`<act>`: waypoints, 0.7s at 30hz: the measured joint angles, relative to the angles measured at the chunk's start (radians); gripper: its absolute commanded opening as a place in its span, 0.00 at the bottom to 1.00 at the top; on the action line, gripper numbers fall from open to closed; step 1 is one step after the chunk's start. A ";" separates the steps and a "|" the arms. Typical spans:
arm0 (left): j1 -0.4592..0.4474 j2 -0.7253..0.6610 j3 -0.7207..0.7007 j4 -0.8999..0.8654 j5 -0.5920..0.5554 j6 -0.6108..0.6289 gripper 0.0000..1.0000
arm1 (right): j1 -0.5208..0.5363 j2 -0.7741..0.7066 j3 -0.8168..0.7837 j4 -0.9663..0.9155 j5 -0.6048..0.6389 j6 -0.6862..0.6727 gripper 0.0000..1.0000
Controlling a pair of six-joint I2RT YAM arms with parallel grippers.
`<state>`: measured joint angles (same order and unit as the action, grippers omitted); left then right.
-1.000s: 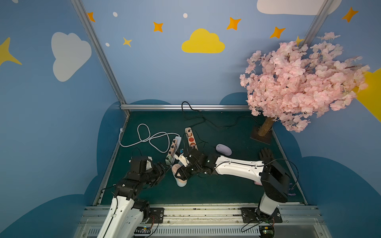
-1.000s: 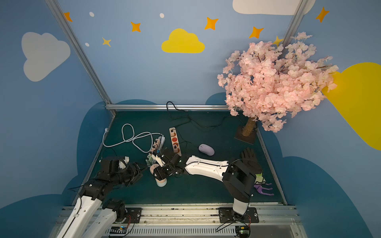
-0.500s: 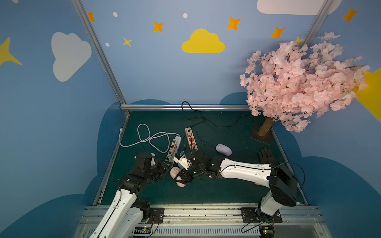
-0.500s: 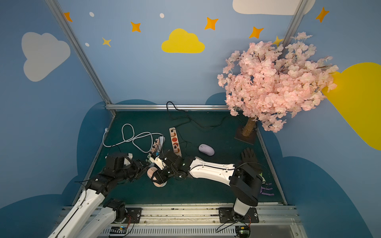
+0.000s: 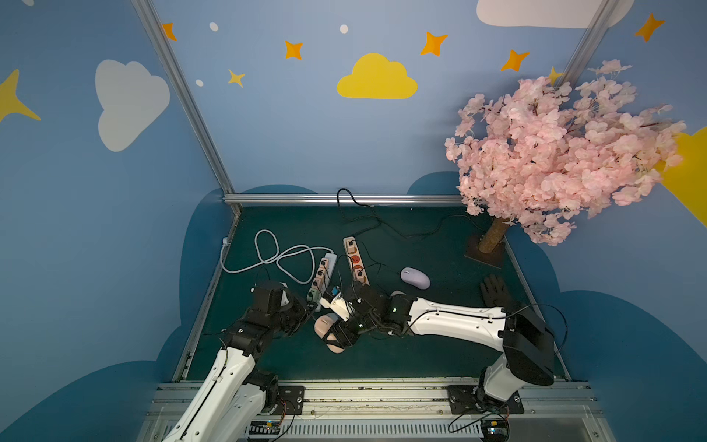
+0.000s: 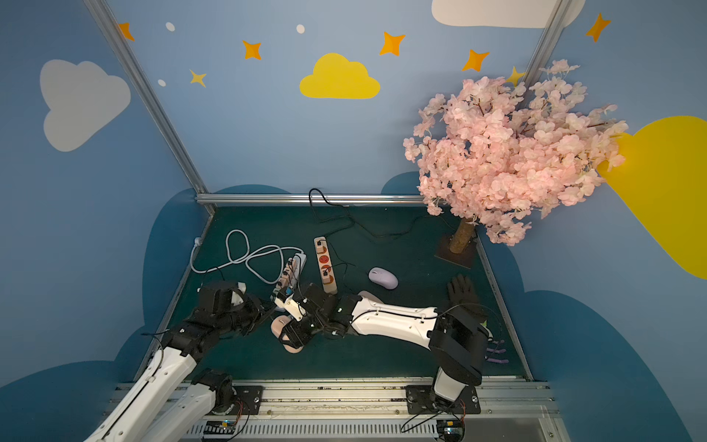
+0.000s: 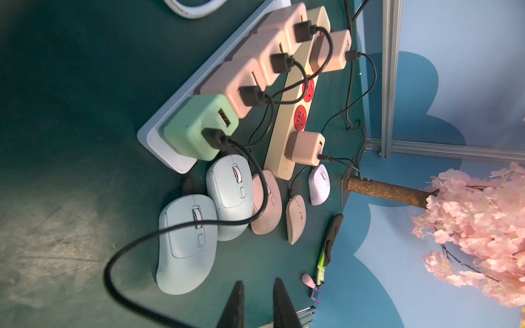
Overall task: Unplug the wireless mouse
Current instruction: Remove the power cord from the mouse.
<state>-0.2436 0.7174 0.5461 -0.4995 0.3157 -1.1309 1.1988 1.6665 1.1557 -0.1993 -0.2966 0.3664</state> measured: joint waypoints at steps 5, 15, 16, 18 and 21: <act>-0.001 0.009 0.000 0.001 -0.004 0.006 0.04 | 0.001 -0.015 0.000 -0.011 0.013 -0.005 0.00; -0.005 0.009 0.000 0.000 -0.016 0.020 0.04 | 0.002 -0.018 0.000 -0.022 0.034 -0.008 0.00; -0.006 0.009 0.000 0.000 -0.018 0.023 0.04 | 0.002 -0.020 0.000 -0.026 0.036 -0.010 0.00; -0.006 0.010 0.000 0.003 -0.017 0.024 0.04 | 0.003 -0.027 -0.001 -0.033 0.045 -0.016 0.00; -0.013 0.029 0.014 0.014 -0.007 0.024 0.04 | 0.005 -0.052 -0.020 -0.032 0.067 -0.027 0.00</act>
<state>-0.2562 0.7467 0.5598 -0.4858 0.3088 -1.1072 1.2037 1.6142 1.1355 -0.2317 -0.2295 0.3389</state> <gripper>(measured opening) 0.050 0.591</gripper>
